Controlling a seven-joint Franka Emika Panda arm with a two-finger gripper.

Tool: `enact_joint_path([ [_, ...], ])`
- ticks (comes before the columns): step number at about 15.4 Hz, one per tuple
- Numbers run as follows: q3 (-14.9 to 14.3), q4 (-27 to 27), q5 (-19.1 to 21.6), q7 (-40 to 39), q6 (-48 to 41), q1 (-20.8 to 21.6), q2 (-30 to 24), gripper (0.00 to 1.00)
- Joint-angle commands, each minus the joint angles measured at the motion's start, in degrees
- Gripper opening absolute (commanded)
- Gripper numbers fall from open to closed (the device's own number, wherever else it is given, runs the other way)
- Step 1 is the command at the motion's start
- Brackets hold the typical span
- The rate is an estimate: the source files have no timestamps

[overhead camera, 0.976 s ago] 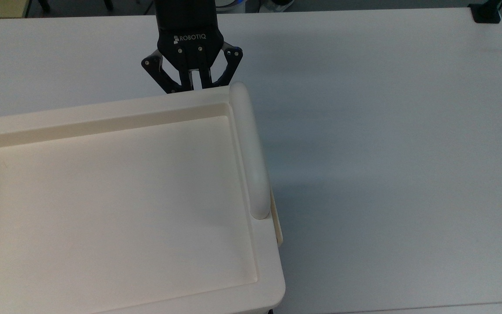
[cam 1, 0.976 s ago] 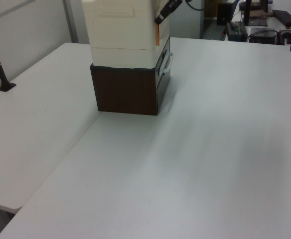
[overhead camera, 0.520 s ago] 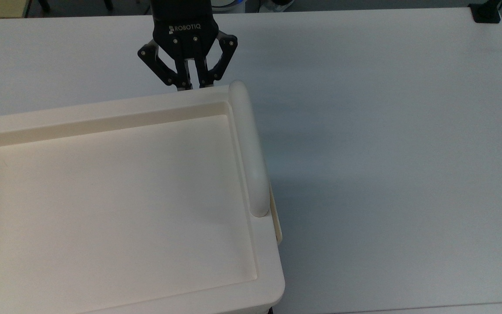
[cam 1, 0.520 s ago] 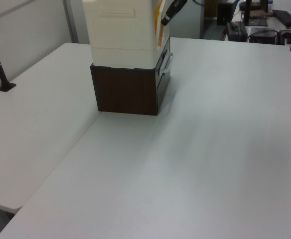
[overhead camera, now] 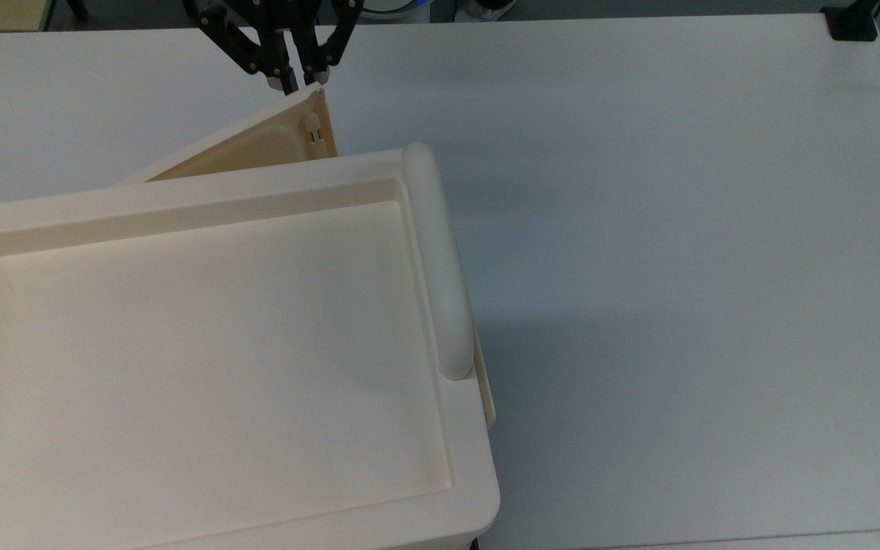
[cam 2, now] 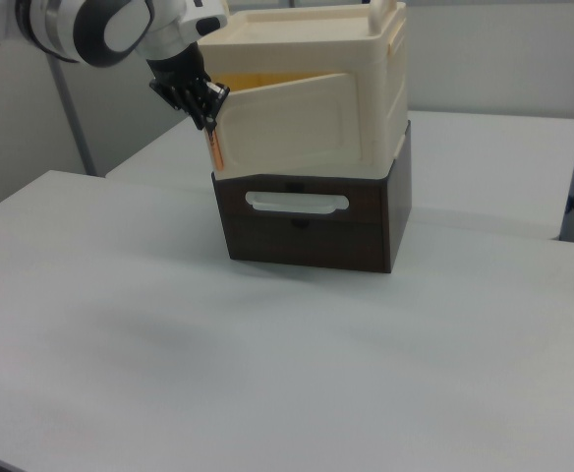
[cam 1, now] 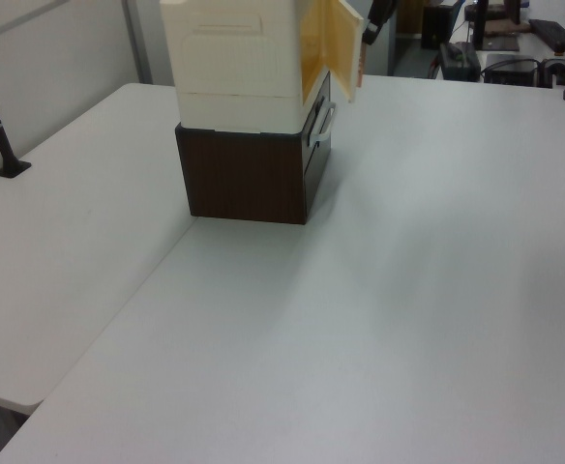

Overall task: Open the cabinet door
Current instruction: 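Pull the door edge outward, swinging the door open on its hinge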

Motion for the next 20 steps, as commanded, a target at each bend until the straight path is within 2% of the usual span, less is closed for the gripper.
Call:
enact_joint_path([
  [1, -0.28, -3.48, -0.55, -2.04, -6.57, -4.12, -4.14, 0.28],
  [2, -0.28, -4.18, -0.55, -2.13, -7.89, -5.09, -5.28, 0.43],
  [4, -0.28, -4.89, -0.55, -2.57, -10.61, -6.93, -7.22, 0.64],
  [6, -0.36, -4.89, -0.55, -3.18, -11.94, -9.65, -8.37, 0.77],
  [11, -0.98, -5.42, -0.55, -7.48, -11.86, -15.72, -8.46, 0.8],
  [12, -1.24, -5.25, -0.46, -8.54, -11.86, -17.47, -8.46, 0.83],
  [14, -1.42, -4.72, -0.28, -8.29, -11.86, -18.02, -8.55, 0.91],
  [15, -1.42, -4.63, 0.07, -8.02, -11.68, -18.02, -8.55, 0.98],
  [20, -1.25, -2.61, 0.33, -7.76, -11.68, -17.76, -8.46, 1.0],
])
